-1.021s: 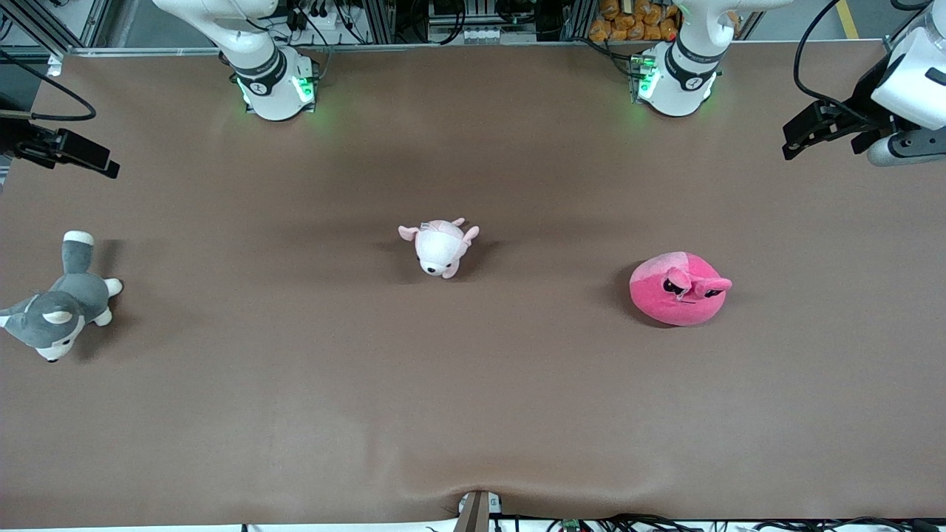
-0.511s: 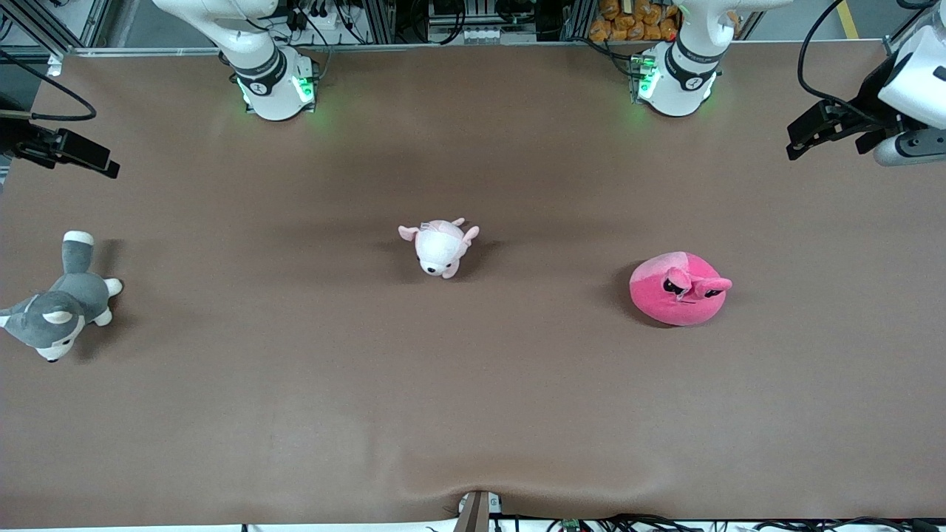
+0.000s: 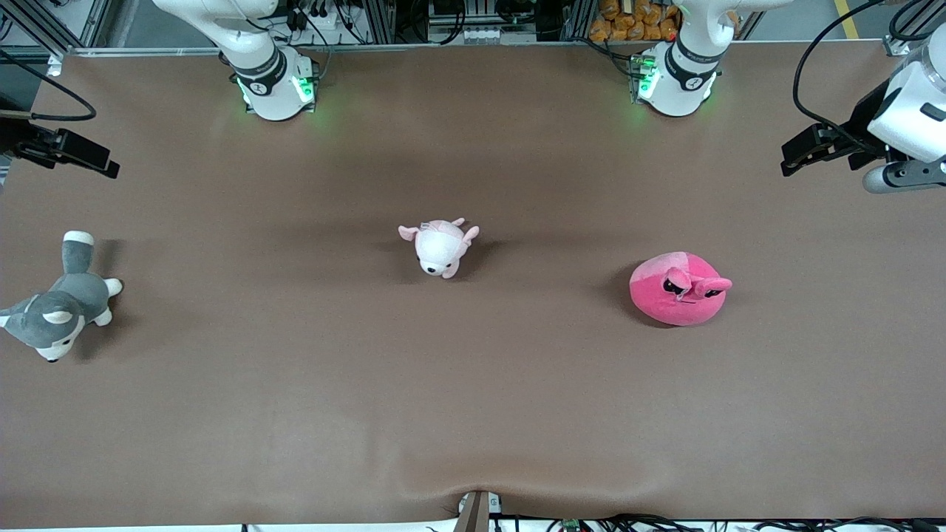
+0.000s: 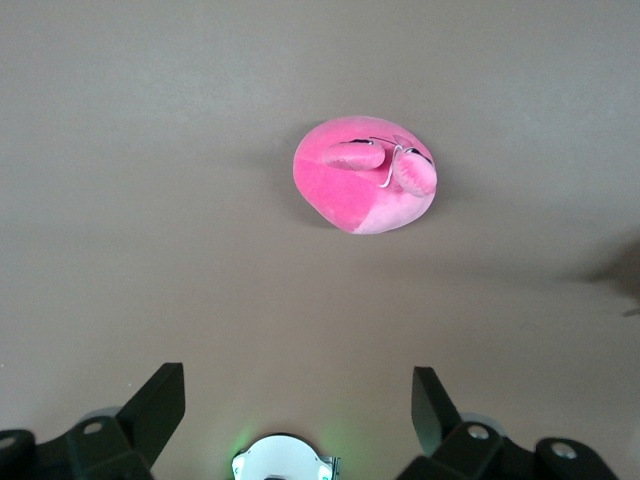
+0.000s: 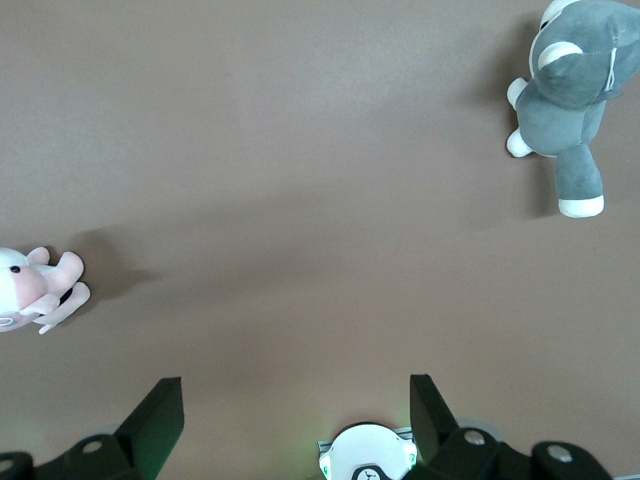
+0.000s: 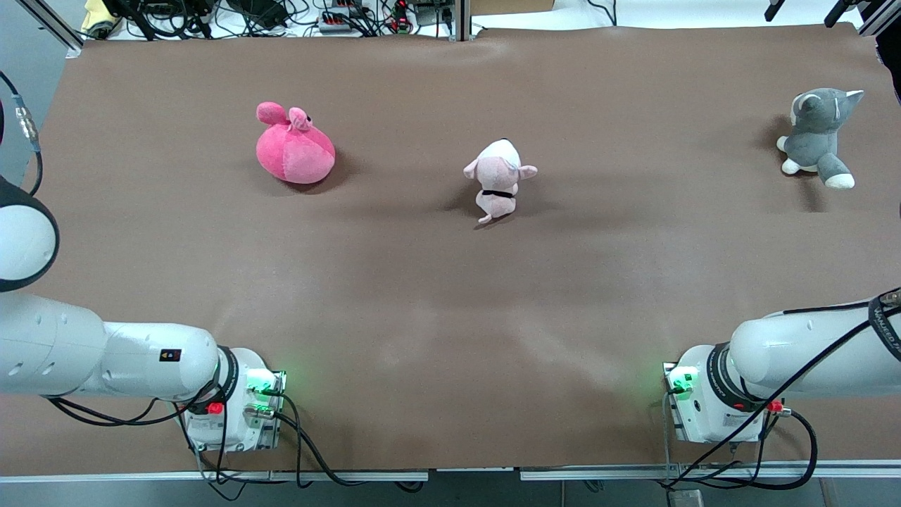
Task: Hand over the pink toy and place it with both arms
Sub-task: 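Reach the left gripper toward the pink plush toy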
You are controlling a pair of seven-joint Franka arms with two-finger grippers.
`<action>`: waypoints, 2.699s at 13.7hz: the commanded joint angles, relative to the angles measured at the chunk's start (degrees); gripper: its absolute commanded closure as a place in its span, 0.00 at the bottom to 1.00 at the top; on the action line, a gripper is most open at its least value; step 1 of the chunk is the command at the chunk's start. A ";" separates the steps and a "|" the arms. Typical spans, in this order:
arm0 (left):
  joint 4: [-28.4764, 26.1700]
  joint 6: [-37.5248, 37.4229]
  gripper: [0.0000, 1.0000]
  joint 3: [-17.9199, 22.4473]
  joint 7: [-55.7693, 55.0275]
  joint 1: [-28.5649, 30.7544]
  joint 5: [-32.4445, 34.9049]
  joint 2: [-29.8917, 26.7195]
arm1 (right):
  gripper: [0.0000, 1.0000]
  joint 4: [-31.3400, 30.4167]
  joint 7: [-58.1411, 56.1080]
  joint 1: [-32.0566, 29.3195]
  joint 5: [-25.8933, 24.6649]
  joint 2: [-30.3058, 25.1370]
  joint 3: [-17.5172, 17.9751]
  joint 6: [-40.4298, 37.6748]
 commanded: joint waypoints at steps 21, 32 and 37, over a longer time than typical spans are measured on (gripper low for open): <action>2.82 1.20 0.00 -5.67 -34.99 1.62 -1.51 1.56 | 0.00 1.21 0.51 -0.39 -0.17 0.79 0.25 -0.88; 3.61 1.55 0.00 -5.24 -34.73 2.58 8.43 4.37 | 0.00 1.12 0.07 0.05 -0.52 0.79 0.25 -0.88; 3.17 2.08 0.00 -5.06 -37.01 3.63 6.66 5.61 | 0.00 1.12 0.07 -0.04 -0.61 0.79 0.25 -0.88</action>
